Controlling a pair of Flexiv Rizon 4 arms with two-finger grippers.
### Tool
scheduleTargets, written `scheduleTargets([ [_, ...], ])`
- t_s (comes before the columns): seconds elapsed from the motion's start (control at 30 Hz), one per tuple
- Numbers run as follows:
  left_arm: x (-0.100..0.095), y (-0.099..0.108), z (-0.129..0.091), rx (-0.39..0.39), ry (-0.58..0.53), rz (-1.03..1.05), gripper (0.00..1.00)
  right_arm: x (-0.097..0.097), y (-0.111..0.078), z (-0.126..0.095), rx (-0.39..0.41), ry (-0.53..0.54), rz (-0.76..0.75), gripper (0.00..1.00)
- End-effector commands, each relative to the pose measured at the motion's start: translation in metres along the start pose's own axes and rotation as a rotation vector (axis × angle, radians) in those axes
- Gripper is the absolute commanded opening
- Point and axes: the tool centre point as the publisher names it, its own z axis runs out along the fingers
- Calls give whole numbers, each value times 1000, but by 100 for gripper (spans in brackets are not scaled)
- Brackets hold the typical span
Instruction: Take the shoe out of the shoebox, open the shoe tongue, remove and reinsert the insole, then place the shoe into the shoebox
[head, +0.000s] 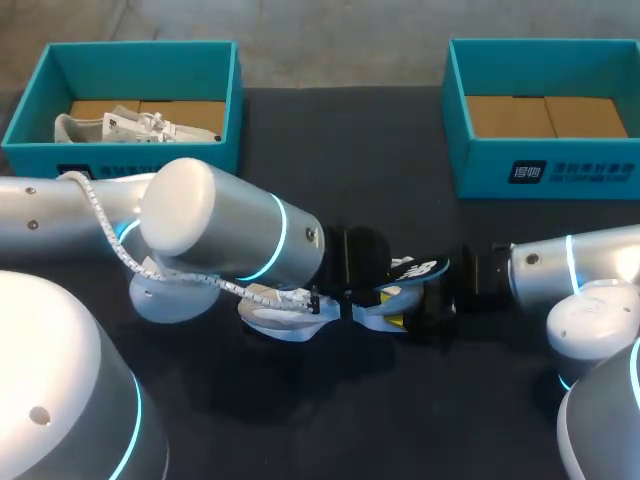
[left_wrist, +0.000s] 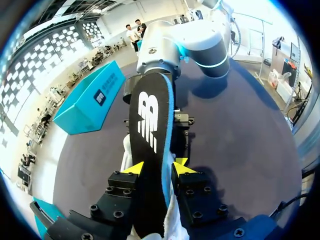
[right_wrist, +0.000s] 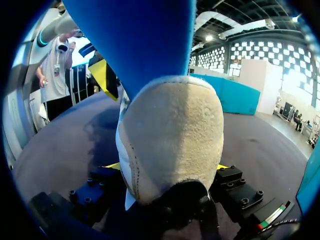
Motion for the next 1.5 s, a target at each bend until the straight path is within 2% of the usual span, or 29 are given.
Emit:
scheduleTargets([
  [0.03,-3,1,6,10,9,1,33,1,1,1,7,-1,1,0],
  [0.17,-5,1,8,14,20,1,28,1,1,1,7,-1,1,0],
  [0.37,-9,3,10,26,29,-5,0,1,1,1,7,-1,1,0],
  [0.57,-11,2,8,39,21,-3,0,1,1,1,7,-1,1,0],
  [0.8,-15,-11,-20,126,25,6,0,1,1,1,7,-1,1,0],
  [1.0,-16,-22,-33,191,35,8,0,1,1,1,7,-1,1,0],
  [1.03,-18,-29,-38,222,41,11,0,1,1,1,7,-1,1,0],
  [1.2,-21,-41,-45,255,43,15,0,1,1,1,7,-1,1,0],
  [1.23,-24,-48,-50,280,54,20,0,1,1,1,7,-1,1,0],
  [1.3,-25,-51,-51,285,55,23,0,1,1,1,7,-1,1,0],
  [1.33,-28,-60,-56,299,56,34,0,1,1,1,7,-1,1,0],
  [1.5,-31,-76,-65,318,60,58,0,1,1,1,7,-1,1,0],
])
